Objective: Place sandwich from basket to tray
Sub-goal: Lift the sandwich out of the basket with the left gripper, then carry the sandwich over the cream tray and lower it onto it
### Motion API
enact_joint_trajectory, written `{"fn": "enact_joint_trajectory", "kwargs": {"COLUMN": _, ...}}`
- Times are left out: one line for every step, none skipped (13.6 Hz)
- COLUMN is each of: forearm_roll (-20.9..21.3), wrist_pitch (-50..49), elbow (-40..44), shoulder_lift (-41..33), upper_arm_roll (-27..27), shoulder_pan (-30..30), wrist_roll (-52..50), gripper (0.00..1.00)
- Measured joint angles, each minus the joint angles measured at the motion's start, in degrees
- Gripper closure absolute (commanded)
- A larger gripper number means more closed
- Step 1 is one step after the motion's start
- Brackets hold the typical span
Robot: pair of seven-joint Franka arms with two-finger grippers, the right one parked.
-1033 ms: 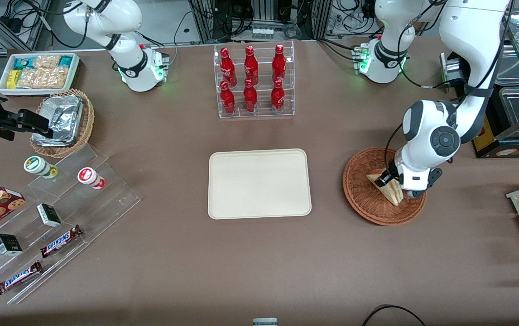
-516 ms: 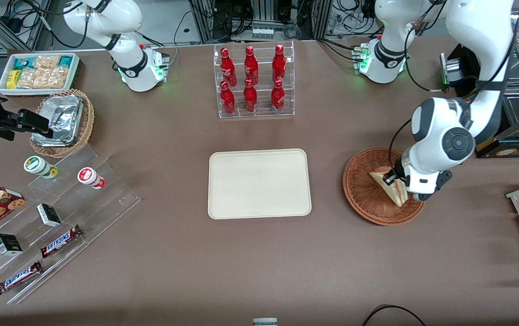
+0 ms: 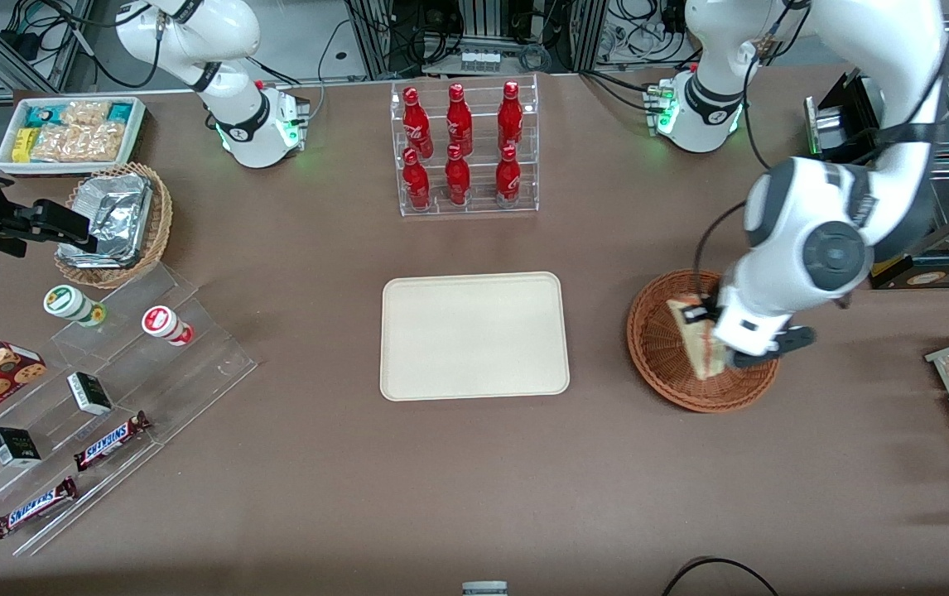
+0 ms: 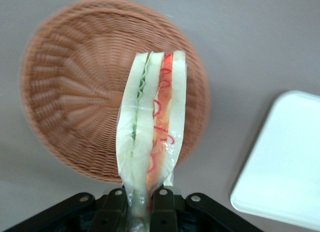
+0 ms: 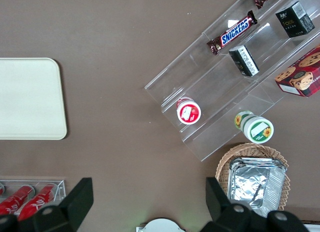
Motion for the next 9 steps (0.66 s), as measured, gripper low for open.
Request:
{"fn": "enact_joint_trajectory", "kwargs": {"forearm_roll": 0.0, "wrist_pitch": 0.1, "elbow": 1.1, "shoulder_lift": 1.4, "upper_arm_roll": -0.1, "shoulder_pan": -2.4, "wrist_roll": -0.1, "gripper": 1.0}}
{"fn": "enact_joint_trajectory", "kwargs": {"forearm_roll": 0.0, "wrist_pitch": 0.1, "elbow": 2.7, "shoulder_lift": 3.3, "upper_arm_roll": -0.1, "shoulder_pan": -4.9, "wrist_roll": -0.6, "gripper": 1.0}}
{"fn": "enact_joint_trajectory", "kwargs": {"forearm_roll": 0.0, "wrist_pitch": 0.2, "elbow": 4.8, "shoulder_lift": 5.6, "upper_arm_roll": -0.2, "shoulder_pan": -7.5, "wrist_roll": -1.9, "gripper": 1.0}}
{"fn": "enact_joint_trajectory", "kwargs": {"forearm_roll": 0.0, "wrist_pitch": 0.3, "elbow": 7.2, "shoulder_lift": 8.2, "upper_arm_roll": -0.2, "shoulder_pan": -10.0, "wrist_roll": -3.4, "gripper": 1.0}}
{"fn": "enact_joint_trajectory", "kwargs": {"forearm_roll": 0.0, "wrist_pitch": 0.3, "elbow": 9.8, "shoulder_lift": 10.8, "upper_arm_roll": -0.2, "shoulder_pan": -12.2, "wrist_roll": -5.2, "gripper": 1.0}}
{"fn": "enact_joint_trajectory", "kwargs": {"forearm_roll": 0.0, "wrist_pitch": 0.3, "elbow": 12.4, "shoulder_lift": 13.6, "upper_arm_roll": -0.3, "shoulder_pan": -14.5, "wrist_roll": -7.7, "gripper": 1.0}}
{"fn": "enact_joint_trajectory", "kwargs": {"forearm_roll": 0.0, "wrist_pitch": 0.3, "elbow": 14.7, "shoulder_lift": 16.1, "upper_arm_roll": -0.3, "shoulder_pan": -17.0, "wrist_roll": -10.2, "gripper": 1.0}}
{"fn": "enact_joint_trajectory", "kwargs": {"forearm_roll": 0.2, "wrist_pitch": 0.4, "elbow": 16.8, "shoulder_lift": 18.5, "upper_arm_roll": -0.2, "shoulder_pan": -19.5, "wrist_roll": -12.0, "gripper": 1.0}}
{"fn": "enact_joint_trajectory", "kwargs": {"forearm_roll": 0.3, "wrist_pitch": 0.8, "elbow": 18.6, "shoulder_lift": 20.5, "upper_arm_roll": -0.2, "shoulder_pan": -21.6, "wrist_roll": -13.5, "gripper": 1.0}}
